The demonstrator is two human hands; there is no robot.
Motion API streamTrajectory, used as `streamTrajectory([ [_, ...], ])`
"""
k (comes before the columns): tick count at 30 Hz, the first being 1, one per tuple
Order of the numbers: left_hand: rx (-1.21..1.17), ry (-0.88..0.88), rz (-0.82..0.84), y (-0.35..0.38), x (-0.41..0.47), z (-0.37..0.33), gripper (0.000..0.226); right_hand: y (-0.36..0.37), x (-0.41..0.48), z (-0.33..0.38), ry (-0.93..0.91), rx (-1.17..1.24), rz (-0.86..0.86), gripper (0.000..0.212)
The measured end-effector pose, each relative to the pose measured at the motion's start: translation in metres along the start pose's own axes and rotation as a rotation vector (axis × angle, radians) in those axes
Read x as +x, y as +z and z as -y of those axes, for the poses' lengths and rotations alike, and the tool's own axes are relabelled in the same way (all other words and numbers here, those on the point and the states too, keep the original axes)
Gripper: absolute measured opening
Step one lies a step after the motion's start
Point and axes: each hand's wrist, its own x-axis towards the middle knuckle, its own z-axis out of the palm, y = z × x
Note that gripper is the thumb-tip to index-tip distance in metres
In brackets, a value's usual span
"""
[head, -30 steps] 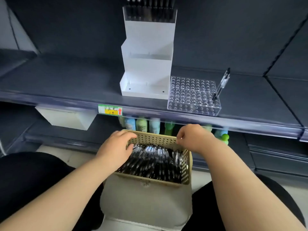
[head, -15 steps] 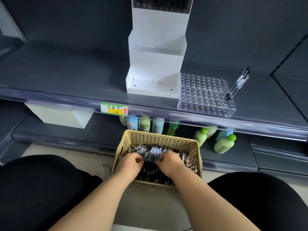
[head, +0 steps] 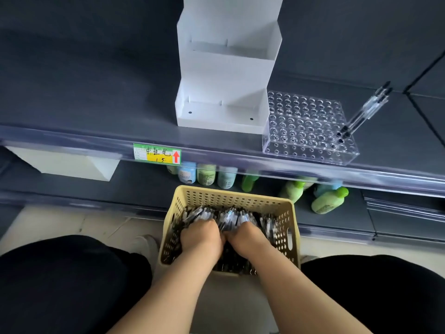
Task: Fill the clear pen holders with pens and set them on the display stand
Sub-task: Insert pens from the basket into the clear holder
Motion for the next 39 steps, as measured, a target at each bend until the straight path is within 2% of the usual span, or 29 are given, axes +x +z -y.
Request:
streamTrajectory([
  [4,0.076,0.086,-0.025,-0.006,-0.001,-0.002,0.033,-0.006,-0.007,0.004,-0.022,0.116,0.035,0.026],
  [7,0.097,0.131,-0.04,-0.005,-0.004,0.001,0.034,-0.006,-0.011,0.008,-0.034,0.039,0.079,0.035],
  [10,0.055,0.087,-0.056,-0.006,-0.008,0.004,0.036,-0.014,-0.019,0.007,-0.037,0.092,0.107,0.032],
  [15,-0.215,-0.001,-0.037,-0.019,-0.018,0.014,0.034,-0.054,-0.045,0.006,-0.116,0.076,0.13,0.031],
  [18,-0.403,0.04,-0.084,-0.036,-0.03,0.017,0.029,-0.083,-0.057,0.007,-0.209,-0.001,0.073,0.03],
  [22,-0.703,0.228,-0.181,-0.066,-0.054,0.007,0.037,-0.131,-0.074,0.012,-0.388,0.144,-0.067,0.014],
  [24,-0.805,0.316,-0.225,-0.087,-0.065,-0.009,0.032,-0.158,-0.083,0.015,-0.489,0.193,-0.161,0.008],
  [27,-0.886,0.413,-0.295,-0.119,-0.07,-0.036,0.018,-0.198,-0.095,0.012,-0.577,0.251,-0.381,0.015],
  [31,-0.917,0.525,-0.4,-0.161,-0.064,-0.072,0.011,-0.253,-0.095,-0.009,-0.557,0.372,-0.702,0.006],
  [34,-0.946,0.585,-0.466,-0.183,-0.058,-0.099,0.013,-0.281,-0.088,-0.027,-0.519,0.411,-0.871,0.012],
  [37,-0.97,0.61,-0.515,-0.192,-0.05,-0.126,0.018,-0.296,-0.082,-0.043,-0.499,0.463,-0.939,0.012],
  [39,-0.986,0.615,-0.522,-0.193,-0.043,-0.144,0.019,-0.301,-0.078,-0.051,-0.472,0.414,-0.945,0.008],
])
